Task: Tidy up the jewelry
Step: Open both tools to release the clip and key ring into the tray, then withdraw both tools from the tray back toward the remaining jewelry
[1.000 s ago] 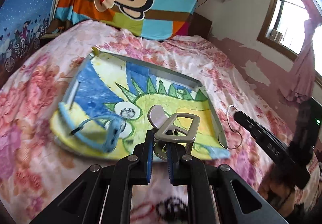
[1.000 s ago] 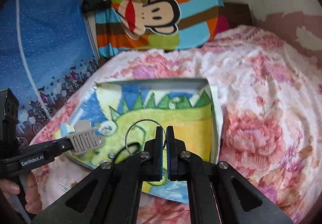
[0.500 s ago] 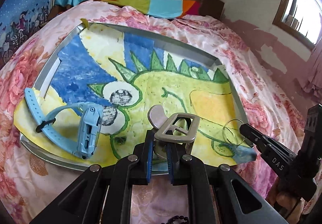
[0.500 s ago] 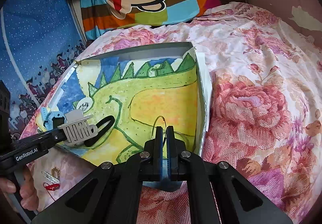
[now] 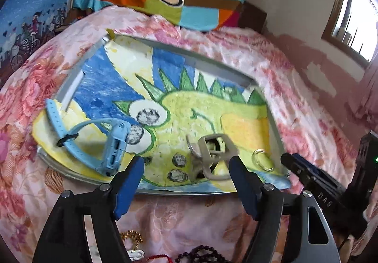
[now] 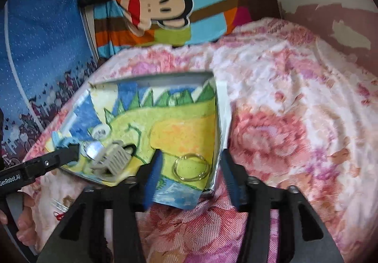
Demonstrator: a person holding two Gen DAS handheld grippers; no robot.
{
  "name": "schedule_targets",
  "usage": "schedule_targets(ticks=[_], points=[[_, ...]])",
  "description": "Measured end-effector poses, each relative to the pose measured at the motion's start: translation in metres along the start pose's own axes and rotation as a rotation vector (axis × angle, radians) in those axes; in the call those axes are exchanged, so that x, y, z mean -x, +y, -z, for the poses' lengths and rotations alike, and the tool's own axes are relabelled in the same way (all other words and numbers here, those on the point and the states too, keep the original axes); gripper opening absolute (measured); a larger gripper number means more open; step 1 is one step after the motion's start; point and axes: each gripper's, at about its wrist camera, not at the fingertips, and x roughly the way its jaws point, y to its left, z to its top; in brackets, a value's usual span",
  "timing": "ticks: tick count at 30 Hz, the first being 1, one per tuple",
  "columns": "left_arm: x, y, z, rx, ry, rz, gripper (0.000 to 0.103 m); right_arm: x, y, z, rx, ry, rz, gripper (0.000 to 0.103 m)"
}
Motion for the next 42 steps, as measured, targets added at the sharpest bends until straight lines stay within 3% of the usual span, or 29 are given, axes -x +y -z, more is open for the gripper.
schedule_targets(ticks=[3,7,9,12,20,29,42], points=[[0.014,-0.004,0.000,-0.010,-0.015,0.004,0.076,0.025,0.003,-0.004,0.009,-0.072,-0.011,0.069],[0.048,-0.007,0.005,-0.016,-0.109,0.006,0.096,0.064,0.016,0.001,0.043,-0.178,-0.029,0.096],[0.071,-0.005,0.008,-0.008,-0.172,-0.009,0.101,0.083,0.021,0.006,0.054,-0.227,-0.042,0.101],[0.100,-0.002,0.013,0.004,-0.236,-0.042,0.103,0.109,0.030,0.016,0.059,-0.277,-0.073,0.101],[0.160,0.017,0.037,-0.030,-0.284,-0.108,0.103,0.172,0.052,0.056,0.087,-0.402,-0.060,0.102],[0.217,0.040,0.082,-0.008,-0.358,-0.164,0.103,0.214,0.067,0.094,0.093,-0.360,-0.064,0.102],[0.251,0.051,0.134,-0.062,-0.298,-0.144,0.103,0.226,0.073,0.132,0.103,-0.194,-0.063,0.102]])
